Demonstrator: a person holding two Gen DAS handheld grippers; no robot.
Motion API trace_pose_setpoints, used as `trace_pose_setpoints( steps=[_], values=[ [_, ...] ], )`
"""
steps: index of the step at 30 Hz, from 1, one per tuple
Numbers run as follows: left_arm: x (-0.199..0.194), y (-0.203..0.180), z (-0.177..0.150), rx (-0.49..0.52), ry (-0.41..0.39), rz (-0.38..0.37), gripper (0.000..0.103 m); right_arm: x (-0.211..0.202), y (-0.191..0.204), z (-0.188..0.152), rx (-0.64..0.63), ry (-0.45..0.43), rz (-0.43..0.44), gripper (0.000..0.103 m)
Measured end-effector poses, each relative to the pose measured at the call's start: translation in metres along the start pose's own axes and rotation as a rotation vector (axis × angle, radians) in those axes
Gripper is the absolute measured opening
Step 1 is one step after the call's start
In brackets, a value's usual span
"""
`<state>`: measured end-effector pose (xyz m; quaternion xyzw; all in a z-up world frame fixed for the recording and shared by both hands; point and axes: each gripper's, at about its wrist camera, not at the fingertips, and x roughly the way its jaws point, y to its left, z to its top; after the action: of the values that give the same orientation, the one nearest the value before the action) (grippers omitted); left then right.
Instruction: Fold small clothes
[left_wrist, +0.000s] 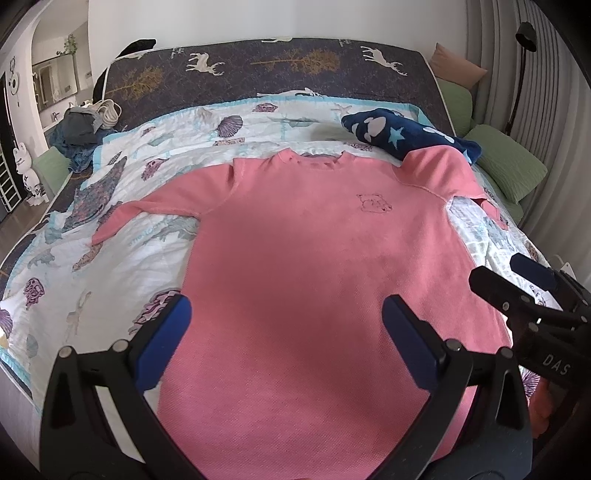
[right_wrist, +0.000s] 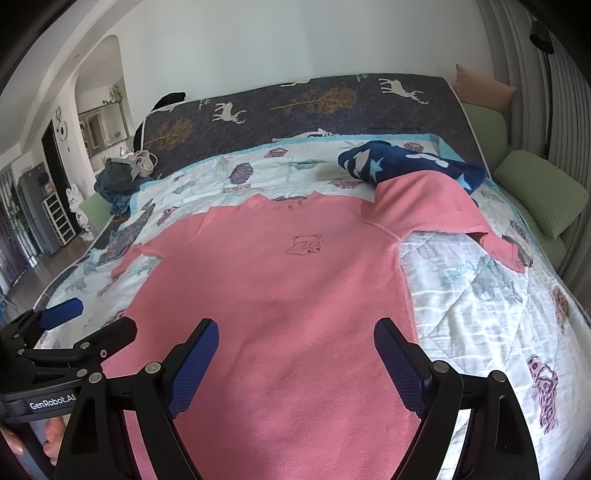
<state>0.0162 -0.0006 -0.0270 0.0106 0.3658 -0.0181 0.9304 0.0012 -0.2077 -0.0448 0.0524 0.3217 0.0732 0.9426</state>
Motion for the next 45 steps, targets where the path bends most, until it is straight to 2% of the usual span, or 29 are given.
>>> trace_pose_setpoints(
  steps=[3,15,18,20,23,25,32,37,45],
  values=[
    [0.0,0.001,0.0,-0.001,0.0,-0.001,0.103,0.001,-0.001,0.0,0.004,0.0,0.014,0.087],
    [-0.001,0.003,-0.001,-0.02,0.001,-0.007,0.103,-0.002,-0.003,0.0,0.004,-0.014,0.006,0.073],
    [0.001,0.007,0.0,-0.04,0.014,-0.016,0.103,0.0,-0.002,0.001,0.002,-0.007,0.001,0.065],
    [0.0,0.01,-0.001,-0.05,0.013,-0.021,0.103,0.003,-0.002,0.0,0.009,0.009,0.003,0.055],
    [0.0,0.011,-0.001,-0.053,0.011,-0.022,0.103,0.007,-0.004,-0.002,0.022,0.03,0.004,0.046],
    [0.001,0.012,0.0,-0.053,0.01,-0.02,0.103,0.007,-0.004,-0.003,0.025,0.034,0.002,0.043],
    [0.003,0.015,-0.001,-0.057,0.032,-0.046,0.103,0.008,-0.006,-0.001,0.044,0.041,0.019,0.042],
    [0.005,0.014,-0.002,-0.031,0.037,-0.035,0.103,0.012,-0.002,-0.002,0.037,0.056,0.033,0.042],
    [0.006,0.018,-0.004,-0.043,0.033,-0.02,0.103,0.016,0.004,-0.002,0.018,0.069,0.056,0.042]
  ],
)
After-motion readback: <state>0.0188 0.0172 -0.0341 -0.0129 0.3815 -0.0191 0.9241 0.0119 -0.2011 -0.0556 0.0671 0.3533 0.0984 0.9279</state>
